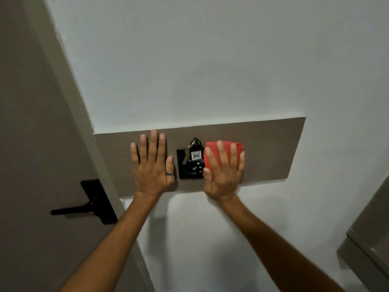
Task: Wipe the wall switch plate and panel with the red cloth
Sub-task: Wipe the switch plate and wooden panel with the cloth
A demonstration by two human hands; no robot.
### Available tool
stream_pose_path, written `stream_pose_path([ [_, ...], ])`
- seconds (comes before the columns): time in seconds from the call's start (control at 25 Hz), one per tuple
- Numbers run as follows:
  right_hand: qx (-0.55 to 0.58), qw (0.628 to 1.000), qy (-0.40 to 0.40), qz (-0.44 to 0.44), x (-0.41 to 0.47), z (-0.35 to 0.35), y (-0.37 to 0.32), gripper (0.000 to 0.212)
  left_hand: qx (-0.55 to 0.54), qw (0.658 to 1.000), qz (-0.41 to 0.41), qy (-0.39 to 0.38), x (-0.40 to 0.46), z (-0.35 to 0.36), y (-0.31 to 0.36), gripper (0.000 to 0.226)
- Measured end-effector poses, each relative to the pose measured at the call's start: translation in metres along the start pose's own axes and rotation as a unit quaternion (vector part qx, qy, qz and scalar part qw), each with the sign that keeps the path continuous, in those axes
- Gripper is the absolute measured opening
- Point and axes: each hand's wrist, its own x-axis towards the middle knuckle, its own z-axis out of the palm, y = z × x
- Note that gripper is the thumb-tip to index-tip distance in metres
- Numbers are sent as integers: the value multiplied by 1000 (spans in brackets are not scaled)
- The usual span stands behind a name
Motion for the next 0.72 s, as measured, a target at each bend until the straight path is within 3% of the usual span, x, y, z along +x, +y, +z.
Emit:
stream_pose_path([
  [0.08,13,998,-26,-56,0,-2,20,55,-4,1000,-21,-11,3,-2,0,68],
  [0.2,-19,998,-5,60,6,-2,10,52,2,1000,-17,-12,0,-2,1,68],
  [0.28,-3,999,-24,28,3,3,2,50,-8,1000,-13,-11,1,-1,2,68],
  [0.4,23,997,-18,64,6,-4,-7,51,4,1000,-22,-8,1,0,0,66],
  [0.52,-2,1000,-29,9,8,-2,10,48,-21,1000,-17,-7,1,-1,1,66],
  [0.6,6,998,2,62,6,-5,4,48,-5,1000,-14,-17,2,-3,-2,67],
  [0.64,15,998,2,53,6,-6,9,48,-1,1000,-21,-18,3,-4,-1,67],
  [0.72,17,998,-26,-53,2,-7,24,46,-18,1000,-17,-17,2,-5,1,67],
])
